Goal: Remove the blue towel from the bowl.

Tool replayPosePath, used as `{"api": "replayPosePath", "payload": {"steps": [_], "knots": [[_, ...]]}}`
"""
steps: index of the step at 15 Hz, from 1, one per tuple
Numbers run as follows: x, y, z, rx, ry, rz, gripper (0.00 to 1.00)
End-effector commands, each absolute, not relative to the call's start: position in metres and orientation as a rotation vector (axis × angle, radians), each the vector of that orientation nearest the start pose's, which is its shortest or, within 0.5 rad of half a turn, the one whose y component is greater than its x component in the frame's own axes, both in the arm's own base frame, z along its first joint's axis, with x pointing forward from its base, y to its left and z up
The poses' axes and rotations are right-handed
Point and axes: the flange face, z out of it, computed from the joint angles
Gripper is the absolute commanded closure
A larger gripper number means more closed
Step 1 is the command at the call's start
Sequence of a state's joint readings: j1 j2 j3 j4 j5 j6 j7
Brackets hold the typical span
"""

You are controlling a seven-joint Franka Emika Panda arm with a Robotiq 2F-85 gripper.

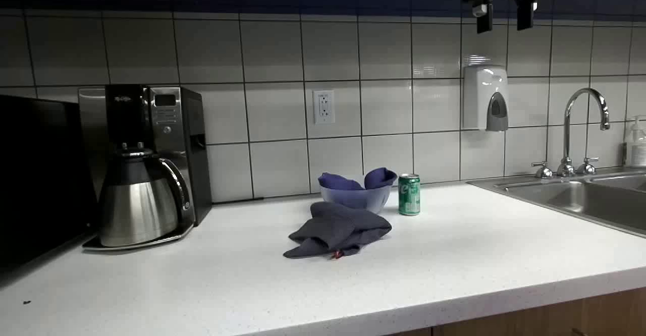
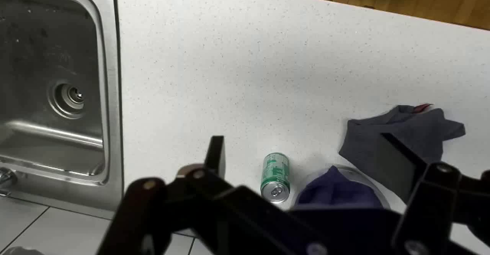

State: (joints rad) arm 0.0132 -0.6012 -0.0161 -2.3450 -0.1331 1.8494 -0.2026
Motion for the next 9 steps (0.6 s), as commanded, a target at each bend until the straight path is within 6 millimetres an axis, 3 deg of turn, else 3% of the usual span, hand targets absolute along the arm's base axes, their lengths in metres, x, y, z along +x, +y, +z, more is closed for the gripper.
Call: {"api": "replayPosePath", "payload": {"steps": [1, 5, 9], "knots": [[0.381, -0.012, 0.559, -3.247, -0.378, -0.15, 0.0], [0.381, -0.012, 0.559, -3.247, -0.378, -0.15, 0.0], [0.392, -0.031, 0.549, -3.24, -0.438, -0.151, 0.0]]}}
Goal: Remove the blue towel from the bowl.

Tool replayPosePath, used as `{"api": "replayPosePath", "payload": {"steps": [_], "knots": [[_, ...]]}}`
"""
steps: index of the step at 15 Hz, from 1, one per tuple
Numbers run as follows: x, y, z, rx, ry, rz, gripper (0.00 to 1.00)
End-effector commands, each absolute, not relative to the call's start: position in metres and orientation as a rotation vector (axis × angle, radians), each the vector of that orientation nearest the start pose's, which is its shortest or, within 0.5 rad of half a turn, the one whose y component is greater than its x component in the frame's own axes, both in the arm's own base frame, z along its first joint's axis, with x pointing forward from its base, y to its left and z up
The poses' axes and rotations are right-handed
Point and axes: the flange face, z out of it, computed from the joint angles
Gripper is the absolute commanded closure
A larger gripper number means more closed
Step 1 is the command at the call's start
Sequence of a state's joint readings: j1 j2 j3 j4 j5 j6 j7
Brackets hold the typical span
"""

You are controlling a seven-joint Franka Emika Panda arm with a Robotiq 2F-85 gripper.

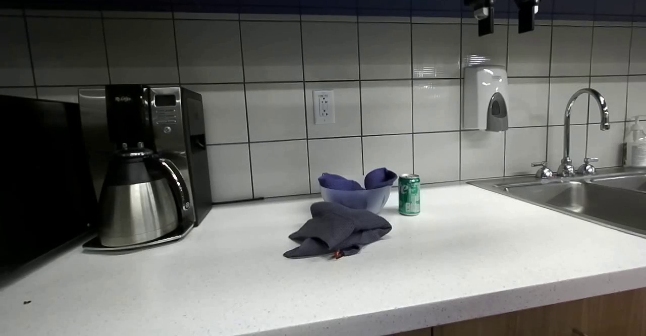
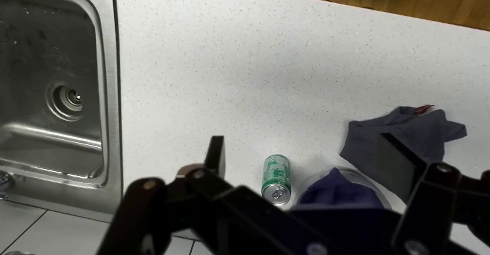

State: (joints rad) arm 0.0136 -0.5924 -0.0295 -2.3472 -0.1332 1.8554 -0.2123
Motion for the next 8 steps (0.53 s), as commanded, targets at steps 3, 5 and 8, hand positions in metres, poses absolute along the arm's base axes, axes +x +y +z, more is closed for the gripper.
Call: {"api": "replayPosePath", "payload": {"steps": [3, 5, 8], "knots": [[0.409, -0.04, 0.533, -3.225, -0.424, -0.173, 0.0], [0.421, -0.042, 0.521, -3.217, -0.406, -0.207, 0.0], [0.438, -0.038, 0.501, -3.208, -0.403, -0.246, 0.0]]}}
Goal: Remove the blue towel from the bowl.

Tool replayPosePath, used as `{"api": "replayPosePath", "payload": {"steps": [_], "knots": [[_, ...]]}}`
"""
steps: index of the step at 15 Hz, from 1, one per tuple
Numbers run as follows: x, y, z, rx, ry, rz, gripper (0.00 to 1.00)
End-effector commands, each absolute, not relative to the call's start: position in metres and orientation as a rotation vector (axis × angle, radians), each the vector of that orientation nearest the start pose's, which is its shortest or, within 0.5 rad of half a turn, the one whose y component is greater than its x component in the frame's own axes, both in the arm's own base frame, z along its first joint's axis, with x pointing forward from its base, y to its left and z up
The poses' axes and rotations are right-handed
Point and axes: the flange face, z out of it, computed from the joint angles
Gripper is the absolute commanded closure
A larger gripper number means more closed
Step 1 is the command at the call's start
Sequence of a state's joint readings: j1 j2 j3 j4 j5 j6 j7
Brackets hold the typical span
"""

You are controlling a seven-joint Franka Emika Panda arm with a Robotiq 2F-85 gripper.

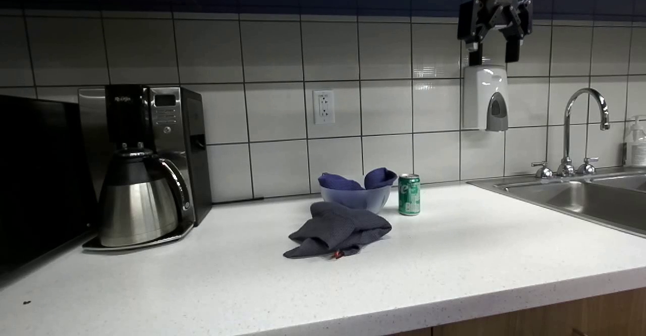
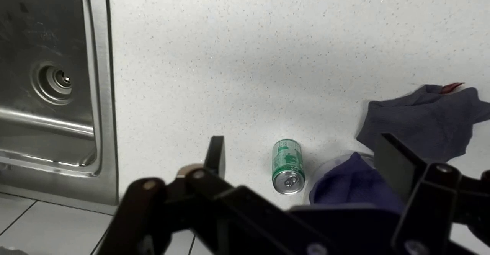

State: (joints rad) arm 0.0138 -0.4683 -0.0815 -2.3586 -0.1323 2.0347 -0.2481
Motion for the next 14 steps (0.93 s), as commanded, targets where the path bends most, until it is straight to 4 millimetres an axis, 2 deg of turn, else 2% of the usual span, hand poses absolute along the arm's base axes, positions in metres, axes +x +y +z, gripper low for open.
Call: {"api": "replayPosePath", "payload": {"steps": [1, 6, 14], "knots": [[0.445, -0.036, 0.492, -3.205, -0.399, -0.252, 0.0], [0.473, -0.028, 0.454, -3.207, -0.365, -0.311, 0.0], [0.509, -0.003, 0.413, -3.198, -0.257, -0.443, 0.0]]}}
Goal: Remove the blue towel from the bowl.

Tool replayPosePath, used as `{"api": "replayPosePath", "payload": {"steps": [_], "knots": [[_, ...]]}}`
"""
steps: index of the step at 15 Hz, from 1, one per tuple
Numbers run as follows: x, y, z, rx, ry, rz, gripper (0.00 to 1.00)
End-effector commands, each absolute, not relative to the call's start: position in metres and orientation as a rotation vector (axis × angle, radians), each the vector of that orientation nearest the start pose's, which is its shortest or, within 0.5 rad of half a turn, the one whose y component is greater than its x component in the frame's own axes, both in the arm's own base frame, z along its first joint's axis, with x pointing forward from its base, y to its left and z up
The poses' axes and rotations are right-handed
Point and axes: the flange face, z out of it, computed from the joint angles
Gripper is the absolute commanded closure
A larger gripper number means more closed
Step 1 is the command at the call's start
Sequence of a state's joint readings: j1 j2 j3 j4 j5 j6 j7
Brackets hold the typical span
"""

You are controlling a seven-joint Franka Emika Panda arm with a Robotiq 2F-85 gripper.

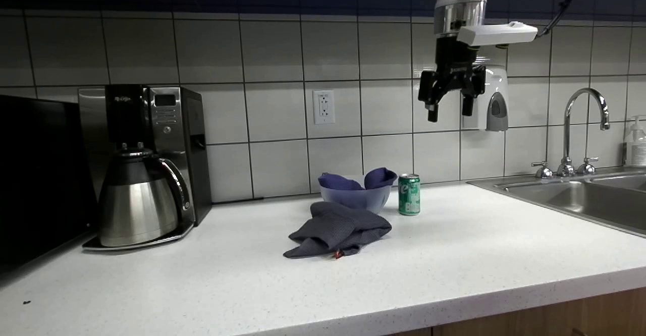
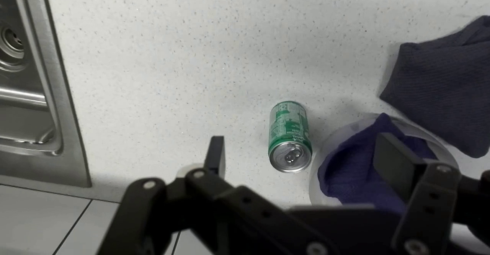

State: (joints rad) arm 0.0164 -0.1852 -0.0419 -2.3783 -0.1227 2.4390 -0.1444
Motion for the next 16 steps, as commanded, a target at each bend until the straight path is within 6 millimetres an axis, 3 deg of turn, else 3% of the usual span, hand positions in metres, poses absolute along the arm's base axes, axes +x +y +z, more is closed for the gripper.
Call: {"api": "replayPosePath", "payload": {"steps": [1, 16], "knots": [[0.513, 0.001, 0.407, -3.195, -0.24, -0.463, 0.0], [0.588, 0.03, 0.345, -3.119, -0.098, -0.607, 0.0]]}}
